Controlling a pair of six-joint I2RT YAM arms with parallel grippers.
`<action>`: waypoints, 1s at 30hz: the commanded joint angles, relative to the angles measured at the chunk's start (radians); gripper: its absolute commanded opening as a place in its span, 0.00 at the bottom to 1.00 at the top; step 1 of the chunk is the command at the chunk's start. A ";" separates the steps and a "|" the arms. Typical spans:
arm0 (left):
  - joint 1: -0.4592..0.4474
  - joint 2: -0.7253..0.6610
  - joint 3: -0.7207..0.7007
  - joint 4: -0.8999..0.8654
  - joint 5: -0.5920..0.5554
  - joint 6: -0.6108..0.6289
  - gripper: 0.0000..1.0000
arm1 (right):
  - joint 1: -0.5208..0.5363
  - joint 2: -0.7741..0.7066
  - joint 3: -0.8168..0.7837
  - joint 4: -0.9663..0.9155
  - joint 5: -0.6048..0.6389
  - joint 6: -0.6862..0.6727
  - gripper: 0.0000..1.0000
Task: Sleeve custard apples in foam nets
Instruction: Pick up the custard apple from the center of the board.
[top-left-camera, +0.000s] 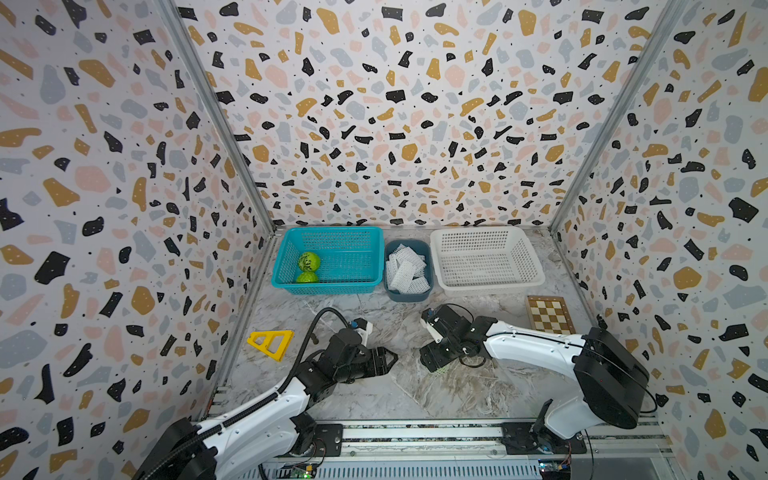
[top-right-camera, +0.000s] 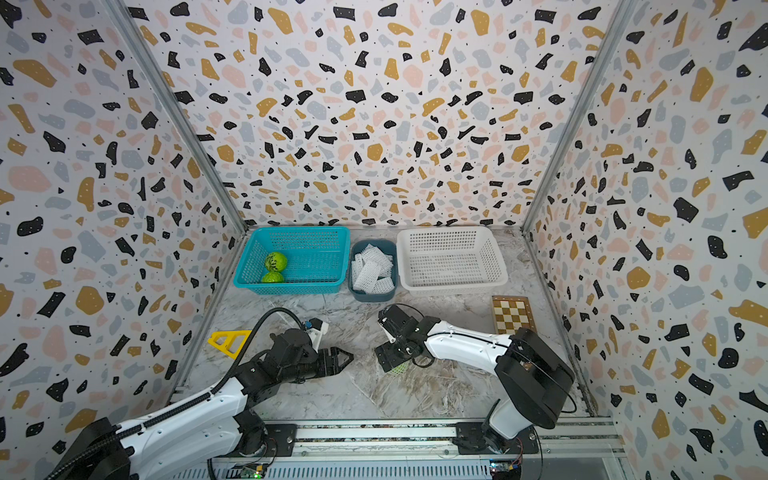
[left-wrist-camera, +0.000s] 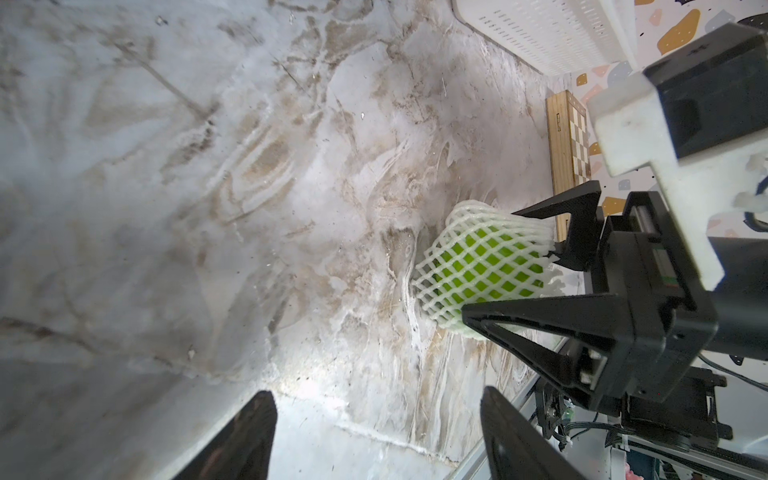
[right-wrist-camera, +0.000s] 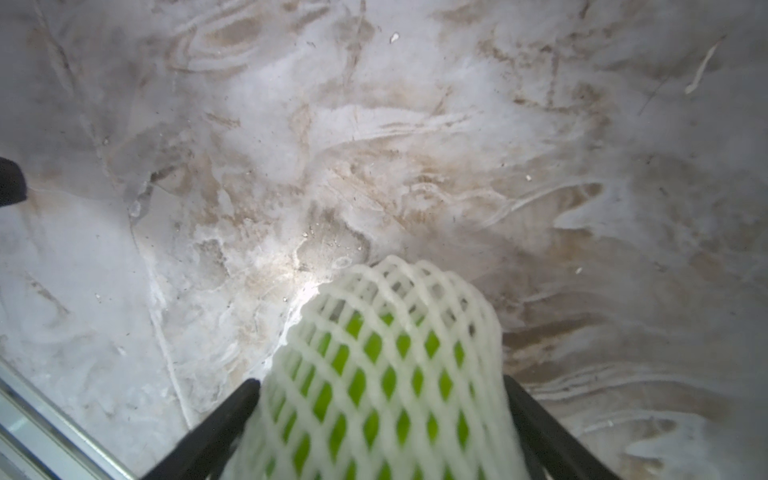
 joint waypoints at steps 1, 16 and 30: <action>0.003 0.011 -0.003 0.037 0.012 0.003 0.76 | 0.005 0.008 0.020 -0.027 0.020 -0.011 0.88; 0.007 0.004 -0.004 0.036 0.024 0.004 0.76 | 0.006 -0.078 0.065 -0.091 0.056 -0.006 0.92; 0.007 0.008 -0.013 0.045 0.025 -0.005 0.76 | 0.040 -0.047 0.030 -0.078 0.046 0.004 0.99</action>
